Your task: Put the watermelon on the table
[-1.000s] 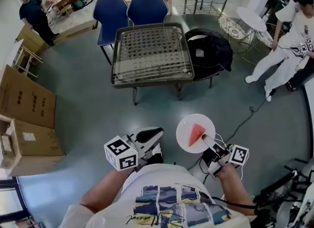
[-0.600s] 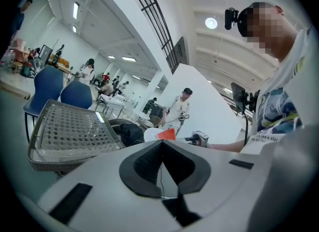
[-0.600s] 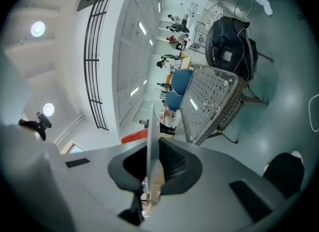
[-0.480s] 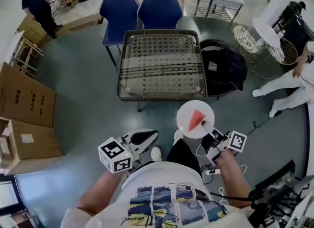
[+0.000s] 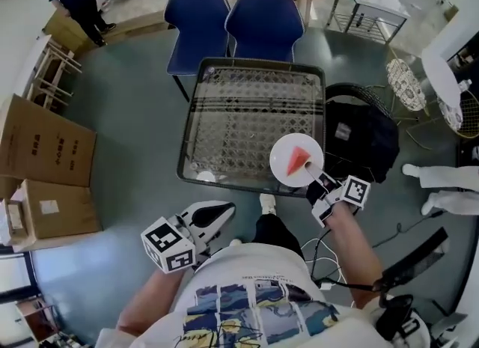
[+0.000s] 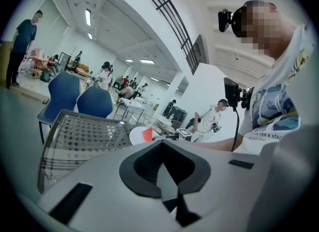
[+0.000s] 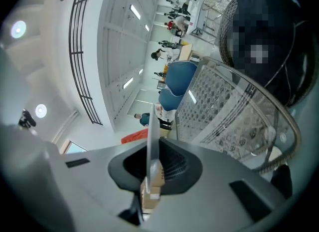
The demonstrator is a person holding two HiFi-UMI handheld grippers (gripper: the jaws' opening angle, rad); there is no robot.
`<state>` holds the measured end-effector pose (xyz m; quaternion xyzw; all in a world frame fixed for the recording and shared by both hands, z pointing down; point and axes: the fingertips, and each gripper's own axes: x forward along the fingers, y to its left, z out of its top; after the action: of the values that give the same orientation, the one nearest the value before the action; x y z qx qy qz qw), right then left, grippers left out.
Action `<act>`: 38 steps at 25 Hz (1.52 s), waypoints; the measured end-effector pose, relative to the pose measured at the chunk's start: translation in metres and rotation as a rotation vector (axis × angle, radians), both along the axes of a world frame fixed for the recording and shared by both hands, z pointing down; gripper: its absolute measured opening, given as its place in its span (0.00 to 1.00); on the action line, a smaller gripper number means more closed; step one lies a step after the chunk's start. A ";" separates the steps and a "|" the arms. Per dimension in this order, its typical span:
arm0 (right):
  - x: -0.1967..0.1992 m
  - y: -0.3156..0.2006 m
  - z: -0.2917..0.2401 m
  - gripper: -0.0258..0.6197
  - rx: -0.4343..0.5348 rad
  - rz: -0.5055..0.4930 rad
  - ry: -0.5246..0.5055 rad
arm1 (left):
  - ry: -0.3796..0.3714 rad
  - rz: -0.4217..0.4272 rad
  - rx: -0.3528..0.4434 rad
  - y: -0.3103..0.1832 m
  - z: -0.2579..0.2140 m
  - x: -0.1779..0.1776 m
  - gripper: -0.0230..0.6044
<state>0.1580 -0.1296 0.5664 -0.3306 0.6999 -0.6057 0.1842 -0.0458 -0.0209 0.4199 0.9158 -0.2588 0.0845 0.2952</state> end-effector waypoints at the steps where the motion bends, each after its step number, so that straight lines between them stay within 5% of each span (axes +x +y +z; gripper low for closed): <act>1: 0.006 -0.022 0.007 0.08 -0.006 -0.011 0.012 | -0.004 -0.012 -0.004 -0.013 -0.003 0.006 0.05; 10: 0.052 -0.179 0.080 0.08 -0.049 -0.025 0.026 | 0.014 -0.137 -0.057 -0.099 -0.016 0.042 0.05; 21: 0.054 -0.305 0.169 0.08 -0.140 0.040 0.058 | -0.043 -0.222 -0.098 -0.135 -0.010 0.024 0.05; 38: 0.062 -0.362 0.232 0.08 -0.243 0.049 0.172 | -0.041 -0.291 -0.186 -0.160 0.006 0.008 0.05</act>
<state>0.2197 -0.4918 0.7985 -0.4181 0.6264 -0.6507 0.0970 -0.0373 -0.1814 0.4260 0.8356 -0.3854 0.0830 0.3826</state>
